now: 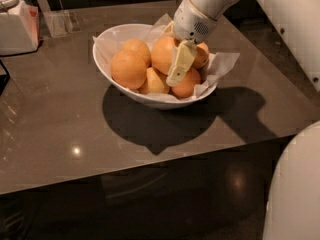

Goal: Pick orange from white bowl

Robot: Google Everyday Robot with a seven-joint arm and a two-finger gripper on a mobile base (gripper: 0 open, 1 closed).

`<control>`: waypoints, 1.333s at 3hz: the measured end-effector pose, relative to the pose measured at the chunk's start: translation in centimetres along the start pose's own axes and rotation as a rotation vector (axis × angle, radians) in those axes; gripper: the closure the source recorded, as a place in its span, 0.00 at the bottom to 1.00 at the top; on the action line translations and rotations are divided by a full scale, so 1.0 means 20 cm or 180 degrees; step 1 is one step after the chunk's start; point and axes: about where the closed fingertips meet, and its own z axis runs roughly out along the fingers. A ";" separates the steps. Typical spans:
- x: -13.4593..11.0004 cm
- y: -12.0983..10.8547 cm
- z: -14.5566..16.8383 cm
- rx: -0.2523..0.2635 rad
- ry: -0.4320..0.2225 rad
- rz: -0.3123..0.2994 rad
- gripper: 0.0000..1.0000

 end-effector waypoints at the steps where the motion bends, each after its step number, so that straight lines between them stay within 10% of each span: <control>1: 0.00 0.00 0.00 0.0000 0.0000 0.0000 0.42; 4: -0.01 0.00 -0.02 0.0001 -0.0001 -0.0001 1.00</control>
Offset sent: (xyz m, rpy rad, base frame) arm 0.0000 0.0000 0.0000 0.0000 0.0000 0.0000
